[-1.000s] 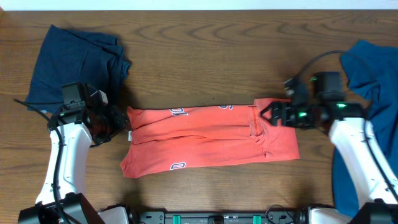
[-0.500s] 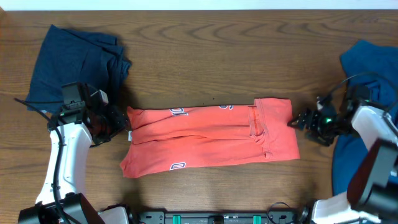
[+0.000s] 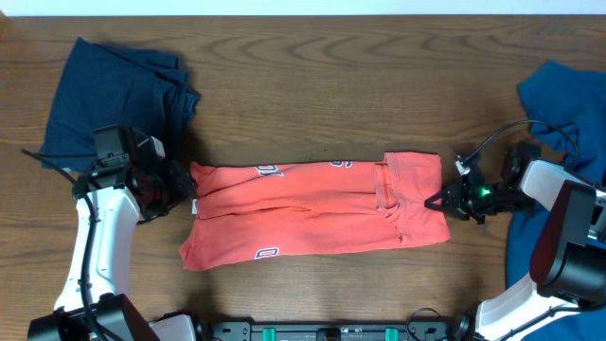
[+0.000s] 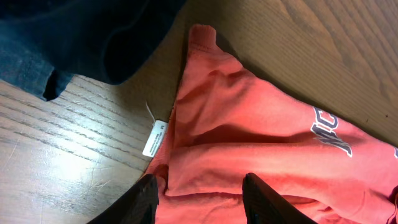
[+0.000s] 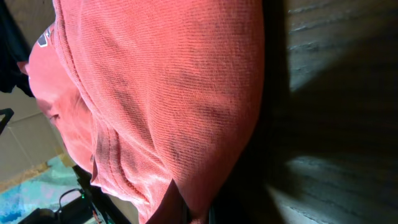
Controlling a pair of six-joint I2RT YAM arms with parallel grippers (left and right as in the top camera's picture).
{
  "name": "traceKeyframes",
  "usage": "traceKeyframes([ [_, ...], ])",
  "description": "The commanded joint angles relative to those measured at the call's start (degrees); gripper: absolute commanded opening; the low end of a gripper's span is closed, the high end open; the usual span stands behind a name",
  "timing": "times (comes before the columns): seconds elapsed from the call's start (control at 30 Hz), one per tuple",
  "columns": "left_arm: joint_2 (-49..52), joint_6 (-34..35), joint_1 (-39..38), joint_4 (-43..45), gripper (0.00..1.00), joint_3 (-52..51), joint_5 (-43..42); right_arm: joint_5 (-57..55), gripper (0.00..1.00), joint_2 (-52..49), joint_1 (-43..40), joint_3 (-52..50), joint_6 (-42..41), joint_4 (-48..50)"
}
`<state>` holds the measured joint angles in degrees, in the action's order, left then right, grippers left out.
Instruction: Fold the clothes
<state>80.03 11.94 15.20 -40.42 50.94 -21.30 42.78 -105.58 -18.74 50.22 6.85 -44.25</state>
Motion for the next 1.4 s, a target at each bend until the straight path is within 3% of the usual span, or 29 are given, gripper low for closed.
traceKeyframes([
  [0.0, -0.4, -0.8, -0.2, 0.0, 0.46, 1.6, -0.5, -3.4, 0.01, 1.1, -0.7, 1.0, -2.8, 0.0],
  [0.1, -0.4, -1.2, -0.2, 0.0, 0.46, 1.6, -0.6, -8.7, 0.01, 4.4, -2.2, 2.5, -6.3, -0.8],
  [0.17, -0.4, -1.4, -0.2, 0.0, 0.55, 1.6, -0.6, -13.1, 0.01, 7.5, -2.9, 3.5, -8.4, -1.9],
  [0.27, -0.4, -1.4, -0.2, 0.1, 0.57, 1.6, -0.6, -21.3, 0.01, 13.7, -2.8, 4.5, -11.6, -3.3],
  [0.6, -0.4, -1.4, -0.2, 0.7, 0.61, 1.6, -0.6, -27.6, 0.01, 26.6, 1.9, 4.5, -14.9, -5.0],
  [0.73, -0.4, -1.4, -0.2, 0.7, 0.61, 1.6, -0.6, -29.2, 0.01, 28.2, 7.6, 4.5, -15.1, -4.9],
  [1.0, -0.4, -1.4, -0.2, 0.6, 0.61, 1.6, -0.6, -49.6, 0.01, 27.9, 21.9, 4.5, -24.7, -4.4],
  [1.37, -0.4, -1.4, -0.2, 0.6, 0.61, 1.6, -0.6, -51.8, 0.01, 27.1, 38.5, 4.4, -28.1, -1.4],
])
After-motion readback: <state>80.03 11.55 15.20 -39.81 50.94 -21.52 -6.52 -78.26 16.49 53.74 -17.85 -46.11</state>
